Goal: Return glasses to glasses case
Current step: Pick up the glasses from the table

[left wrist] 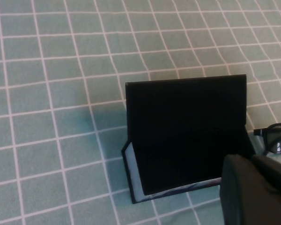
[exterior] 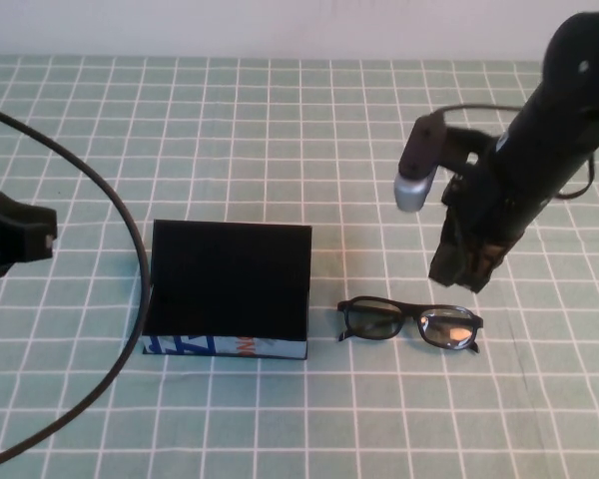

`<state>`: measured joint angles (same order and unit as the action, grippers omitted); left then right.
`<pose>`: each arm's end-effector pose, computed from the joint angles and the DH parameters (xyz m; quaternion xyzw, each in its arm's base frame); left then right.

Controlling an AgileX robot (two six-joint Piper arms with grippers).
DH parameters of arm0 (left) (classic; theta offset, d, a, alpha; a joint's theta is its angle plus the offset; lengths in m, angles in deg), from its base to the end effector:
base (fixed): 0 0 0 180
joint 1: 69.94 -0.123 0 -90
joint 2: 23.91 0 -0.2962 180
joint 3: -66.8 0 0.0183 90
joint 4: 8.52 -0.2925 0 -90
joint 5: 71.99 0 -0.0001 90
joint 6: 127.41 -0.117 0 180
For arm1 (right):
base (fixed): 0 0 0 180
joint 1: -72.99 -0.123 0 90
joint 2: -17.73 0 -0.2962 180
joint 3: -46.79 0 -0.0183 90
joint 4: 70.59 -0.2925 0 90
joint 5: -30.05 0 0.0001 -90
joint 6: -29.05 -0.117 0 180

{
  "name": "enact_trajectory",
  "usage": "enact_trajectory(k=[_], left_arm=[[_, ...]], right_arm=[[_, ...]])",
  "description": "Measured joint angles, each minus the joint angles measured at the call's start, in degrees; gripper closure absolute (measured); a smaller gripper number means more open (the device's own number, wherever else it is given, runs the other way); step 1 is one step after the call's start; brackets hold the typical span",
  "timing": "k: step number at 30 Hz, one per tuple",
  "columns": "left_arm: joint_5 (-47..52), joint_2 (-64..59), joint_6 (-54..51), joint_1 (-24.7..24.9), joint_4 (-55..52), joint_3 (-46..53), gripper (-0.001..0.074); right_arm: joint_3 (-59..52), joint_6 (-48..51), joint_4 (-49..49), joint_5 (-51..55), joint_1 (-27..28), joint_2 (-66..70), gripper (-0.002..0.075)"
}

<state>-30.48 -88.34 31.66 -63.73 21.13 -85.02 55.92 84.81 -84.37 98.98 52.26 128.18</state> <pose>0.2440 -0.0652 0.3238 0.1016 0.8913 -0.1807 0.4033 0.3782 0.1710 0.2488 -0.5861 0.7976 0.0845 0.1151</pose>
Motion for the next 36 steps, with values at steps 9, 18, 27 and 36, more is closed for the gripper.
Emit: enact_trajectory(k=[9, 18, 27, 36], left_arm=[[0.0, 0.0, -1.5, 0.0, 1.0, 0.0, 0.0733], [0.1, 0.0, -4.1, 0.0, 1.1, 0.0, 0.0734], [1.1, 0.0, -5.8, 0.0, 1.1, 0.0, 0.0734], [1.4, -2.5, -6.0, 0.0, 1.1, 0.0, 0.0734]], right_arm=[[0.2, 2.2, -1.6, -4.7, -0.1, 5.9, 0.0439], [0.2, 5.0, 0.4, -7.9, -2.1, 10.3, 0.0397], [0.2, 5.2, 1.2, -9.3, -2.4, 13.8, 0.04], [2.2, 5.2, 0.3, -4.4, -2.4, 13.9, 0.0673]])
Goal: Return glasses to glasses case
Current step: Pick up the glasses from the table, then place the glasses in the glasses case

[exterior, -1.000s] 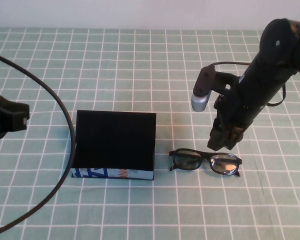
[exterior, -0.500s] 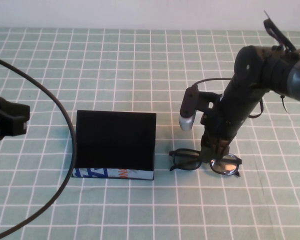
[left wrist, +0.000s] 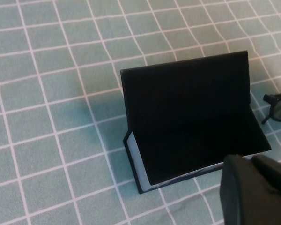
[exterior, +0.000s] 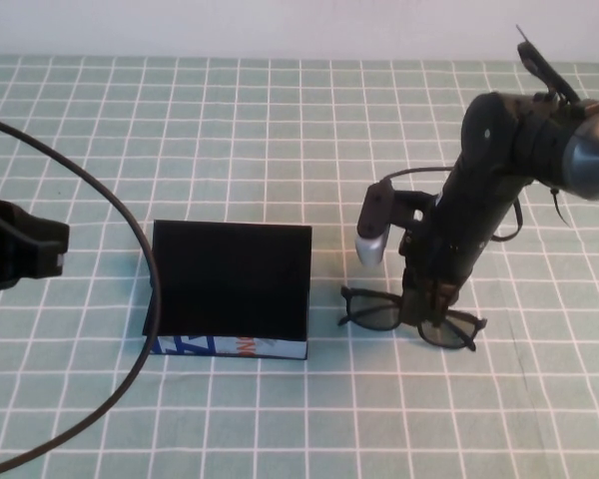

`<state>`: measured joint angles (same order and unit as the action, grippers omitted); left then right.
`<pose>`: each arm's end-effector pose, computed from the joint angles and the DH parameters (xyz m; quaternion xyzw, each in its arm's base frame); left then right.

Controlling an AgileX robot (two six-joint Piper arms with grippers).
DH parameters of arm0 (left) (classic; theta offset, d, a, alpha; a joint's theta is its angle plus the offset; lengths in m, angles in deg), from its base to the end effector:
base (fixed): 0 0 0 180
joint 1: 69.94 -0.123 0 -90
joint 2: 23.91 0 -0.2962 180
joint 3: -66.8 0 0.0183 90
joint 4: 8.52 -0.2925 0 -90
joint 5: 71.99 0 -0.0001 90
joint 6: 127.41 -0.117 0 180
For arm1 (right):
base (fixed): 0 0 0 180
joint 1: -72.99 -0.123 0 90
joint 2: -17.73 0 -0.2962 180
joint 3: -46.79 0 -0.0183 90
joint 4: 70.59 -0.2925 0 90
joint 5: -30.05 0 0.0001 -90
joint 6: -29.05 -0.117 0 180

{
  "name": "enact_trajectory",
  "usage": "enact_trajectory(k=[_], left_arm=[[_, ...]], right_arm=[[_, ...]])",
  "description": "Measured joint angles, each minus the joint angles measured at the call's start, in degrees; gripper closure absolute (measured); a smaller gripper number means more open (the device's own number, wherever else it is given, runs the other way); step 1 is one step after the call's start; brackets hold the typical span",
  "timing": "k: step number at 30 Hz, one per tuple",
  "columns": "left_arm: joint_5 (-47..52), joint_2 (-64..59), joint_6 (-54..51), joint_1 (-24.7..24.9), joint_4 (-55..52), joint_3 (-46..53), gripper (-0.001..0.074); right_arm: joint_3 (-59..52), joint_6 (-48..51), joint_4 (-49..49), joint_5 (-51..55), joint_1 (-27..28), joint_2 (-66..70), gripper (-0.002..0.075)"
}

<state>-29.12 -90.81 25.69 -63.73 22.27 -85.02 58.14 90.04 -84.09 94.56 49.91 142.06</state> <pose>0.2501 -0.0682 0.3120 0.1445 0.8959 -0.1724 0.3831 0.4040 0.1990 0.1561 -0.6289 0.7697 0.0943 0.0554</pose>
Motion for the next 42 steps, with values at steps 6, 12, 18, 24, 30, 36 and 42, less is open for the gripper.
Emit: enact_trajectory(k=[6, 12, 18, 24, 30, 36, 42], left_arm=[[-0.1, -0.4, 0.0, 0.0, 0.0, 0.0, 0.0734], [-1.3, -0.4, 0.0, 0.0, -0.1, 0.0, 0.0734], [-1.6, -0.4, 0.0, 0.0, -0.1, 0.0, 0.0734], [-1.6, 0.7, 0.0, 0.0, 0.0, 0.0, 0.0733], [-0.7, 0.9, 0.1, 0.0, 0.1, 0.0, 0.0733], [0.9, 0.9, 0.1, 0.0, 0.1, 0.0, 0.0733], [1.2, 0.9, 0.1, 0.0, 0.1, 0.0, 0.0733]], right_arm=[[5.2, 0.0, -1.7, 4.1, 0.0, 0.0, 0.0701], [9.6, 0.0, -6.7, 5.0, 0.0, -1.9, 0.0701], [15.4, -3.6, -7.9, 5.4, -3.9, -2.4, 0.0701], [22.0, -4.2, -7.7, 5.6, -11.6, 0.8, 0.0701], [27.5, -4.3, -7.4, 5.8, -16.6, 7.0, 0.0702], [29.6, -4.3, -7.0, 5.8, -18.0, 11.4, 0.0702], [29.7, -4.4, -4.7, 5.8, -18.0, 12.8, 0.0702]])
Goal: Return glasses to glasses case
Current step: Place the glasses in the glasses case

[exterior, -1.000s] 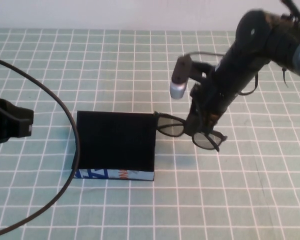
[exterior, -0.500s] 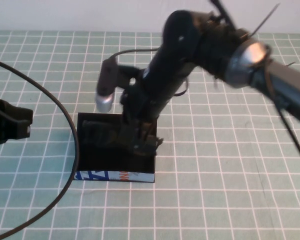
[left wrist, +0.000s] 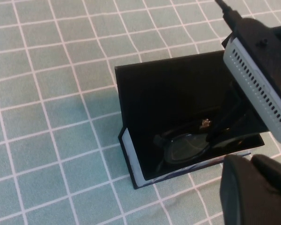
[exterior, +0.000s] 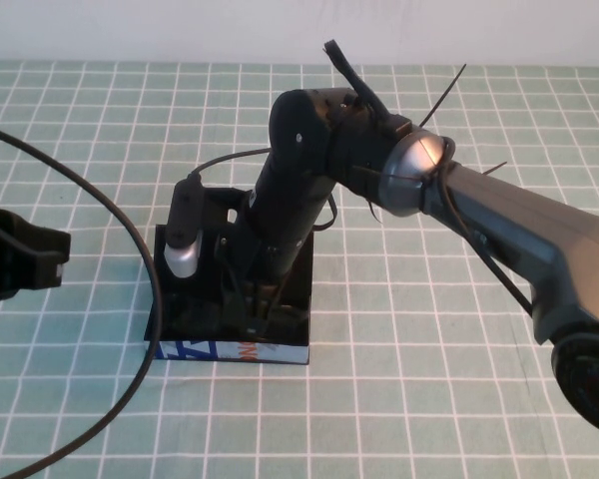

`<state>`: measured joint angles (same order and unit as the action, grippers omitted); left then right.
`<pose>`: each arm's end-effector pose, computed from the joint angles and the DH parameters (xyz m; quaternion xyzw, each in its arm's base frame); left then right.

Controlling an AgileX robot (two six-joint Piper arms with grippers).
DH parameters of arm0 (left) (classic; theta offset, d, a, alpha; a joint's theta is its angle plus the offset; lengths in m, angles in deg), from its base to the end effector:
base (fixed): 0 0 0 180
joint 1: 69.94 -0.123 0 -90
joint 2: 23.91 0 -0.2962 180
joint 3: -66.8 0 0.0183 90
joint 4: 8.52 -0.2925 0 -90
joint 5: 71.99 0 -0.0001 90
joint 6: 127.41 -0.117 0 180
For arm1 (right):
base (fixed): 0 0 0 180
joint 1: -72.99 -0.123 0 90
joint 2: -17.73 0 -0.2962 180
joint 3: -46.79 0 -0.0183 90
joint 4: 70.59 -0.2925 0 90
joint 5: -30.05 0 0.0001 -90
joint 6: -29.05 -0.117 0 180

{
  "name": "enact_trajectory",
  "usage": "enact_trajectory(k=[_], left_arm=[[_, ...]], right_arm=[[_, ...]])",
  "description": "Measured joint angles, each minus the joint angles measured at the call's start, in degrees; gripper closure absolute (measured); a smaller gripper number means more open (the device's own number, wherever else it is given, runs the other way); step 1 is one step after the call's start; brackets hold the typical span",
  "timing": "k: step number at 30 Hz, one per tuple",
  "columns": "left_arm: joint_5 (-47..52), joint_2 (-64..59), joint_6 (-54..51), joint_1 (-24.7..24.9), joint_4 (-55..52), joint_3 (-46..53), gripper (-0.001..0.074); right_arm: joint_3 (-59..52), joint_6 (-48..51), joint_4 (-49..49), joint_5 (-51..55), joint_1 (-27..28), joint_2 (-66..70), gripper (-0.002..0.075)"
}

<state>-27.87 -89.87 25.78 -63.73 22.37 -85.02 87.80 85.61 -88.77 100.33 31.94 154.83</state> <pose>0.2450 -0.0688 0.3148 0.1480 0.8955 -0.1761 0.3810 0.3830 0.3791 0.2035 -0.7145 0.6723 0.1368 0.1369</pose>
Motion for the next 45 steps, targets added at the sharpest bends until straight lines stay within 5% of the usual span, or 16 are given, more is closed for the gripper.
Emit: enact_trajectory(k=[13, 31, 39, 45], left_arm=[[0.1, 0.0, -0.6, 0.0, 0.0, 0.0, 0.0733], [2.5, 0.0, -3.4, 0.0, 0.0, 0.0, 0.0734], [5.7, -0.6, -11.0, 0.0, 1.2, 0.9, 0.0733], [0.0, -2.5, -25.7, 0.0, 16.0, 11.6, 0.0733]], right_arm=[[0.3, -3.0, 0.2, 0.0, 0.0, 0.3, 0.0699], [0.3, -3.0, 0.8, -2.2, 0.0, 0.3, 0.056], [0.7, -5.4, 0.8, -5.0, 1.7, -4.3, 0.069], [3.6, -18.0, 0.4, -5.1, 3.5, -5.9, 0.0734]])
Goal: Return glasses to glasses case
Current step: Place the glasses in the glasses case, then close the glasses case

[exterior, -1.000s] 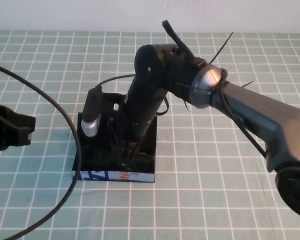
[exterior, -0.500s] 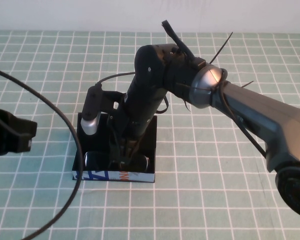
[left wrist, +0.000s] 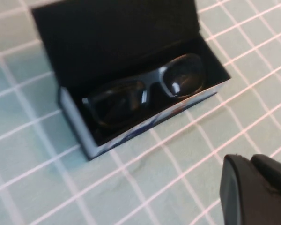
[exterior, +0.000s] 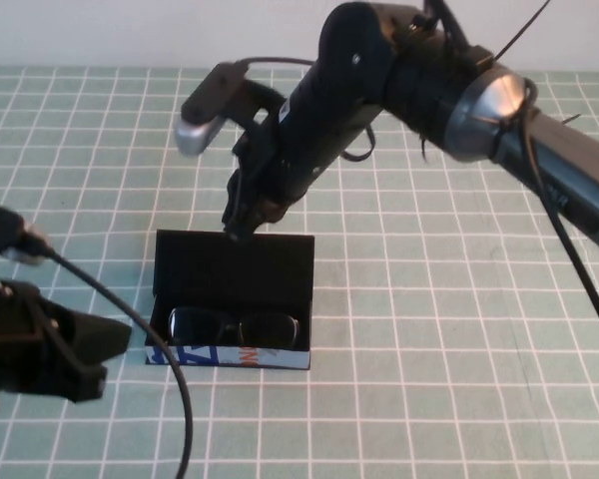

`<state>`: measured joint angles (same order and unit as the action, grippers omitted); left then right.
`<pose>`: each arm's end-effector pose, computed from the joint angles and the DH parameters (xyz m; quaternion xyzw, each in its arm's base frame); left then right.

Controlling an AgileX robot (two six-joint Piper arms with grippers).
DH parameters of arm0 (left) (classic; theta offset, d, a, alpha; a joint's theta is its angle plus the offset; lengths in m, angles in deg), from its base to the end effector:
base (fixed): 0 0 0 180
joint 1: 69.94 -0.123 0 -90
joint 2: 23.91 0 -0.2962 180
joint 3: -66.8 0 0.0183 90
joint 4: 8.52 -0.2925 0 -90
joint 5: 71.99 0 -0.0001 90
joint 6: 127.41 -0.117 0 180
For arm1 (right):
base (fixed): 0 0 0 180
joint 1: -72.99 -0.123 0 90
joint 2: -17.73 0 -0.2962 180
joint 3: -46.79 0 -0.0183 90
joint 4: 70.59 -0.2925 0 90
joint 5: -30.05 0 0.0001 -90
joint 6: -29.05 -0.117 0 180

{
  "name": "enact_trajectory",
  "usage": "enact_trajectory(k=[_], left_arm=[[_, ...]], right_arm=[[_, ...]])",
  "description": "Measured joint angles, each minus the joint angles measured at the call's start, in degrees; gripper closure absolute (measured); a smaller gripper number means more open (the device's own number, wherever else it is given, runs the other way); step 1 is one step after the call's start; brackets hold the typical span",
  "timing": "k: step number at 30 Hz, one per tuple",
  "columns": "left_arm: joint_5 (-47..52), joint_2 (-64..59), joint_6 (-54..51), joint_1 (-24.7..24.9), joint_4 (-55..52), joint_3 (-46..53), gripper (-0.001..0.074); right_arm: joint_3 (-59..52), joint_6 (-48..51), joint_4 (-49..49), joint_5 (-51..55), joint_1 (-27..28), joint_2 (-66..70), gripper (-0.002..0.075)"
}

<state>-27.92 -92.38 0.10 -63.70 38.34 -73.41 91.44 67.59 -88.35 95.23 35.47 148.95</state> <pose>0.2293 -0.0849 0.2451 0.2528 0.8801 -0.2236 0.3341 0.4094 0.3552 0.2835 -0.5677 0.7724 0.1495 0.2425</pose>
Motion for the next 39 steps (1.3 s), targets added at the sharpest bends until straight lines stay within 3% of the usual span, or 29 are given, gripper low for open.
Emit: enact_trajectory(k=[5, 9, 16, 20, 24, 31, 39], left_arm=[[-8.0, -0.1, -16.6, 0.2, 17.5, 9.6, 0.0733], [-11.7, -0.1, -24.5, 0.7, 21.9, 12.4, 0.0734], [-14.9, -3.2, -29.0, 8.5, 19.2, 10.9, 0.0734], [-15.2, -10.2, -26.5, 14.1, 13.3, 8.3, 0.0733], [-18.6, -18.1, -23.9, 16.5, 12.9, 6.1, 0.0734], [-30.3, -24.9, -29.0, 18.2, 23.3, 4.8, 0.0734], [-31.1, -28.0, -44.0, 18.6, 38.6, 4.8, 0.0733]], right_arm=[[0.5, -5.5, -1.1, -1.6, 2.4, 0.0, 0.0737], [0.6, -10.6, -4.5, -4.6, 4.9, 0.1, 0.0737], [0.7, -11.5, -9.2, -6.5, 7.2, 3.0, 0.0737], [0.7, -11.6, -9.6, -7.1, 7.2, 3.9, 0.0737], [0.7, -11.6, -9.6, -7.7, 7.2, 4.8, 0.0737], [0.7, -11.6, -9.9, -7.8, 7.2, 7.3, 0.0737], [0.7, -11.7, -10.5, -8.0, 9.1, 8.0, 0.0737]])
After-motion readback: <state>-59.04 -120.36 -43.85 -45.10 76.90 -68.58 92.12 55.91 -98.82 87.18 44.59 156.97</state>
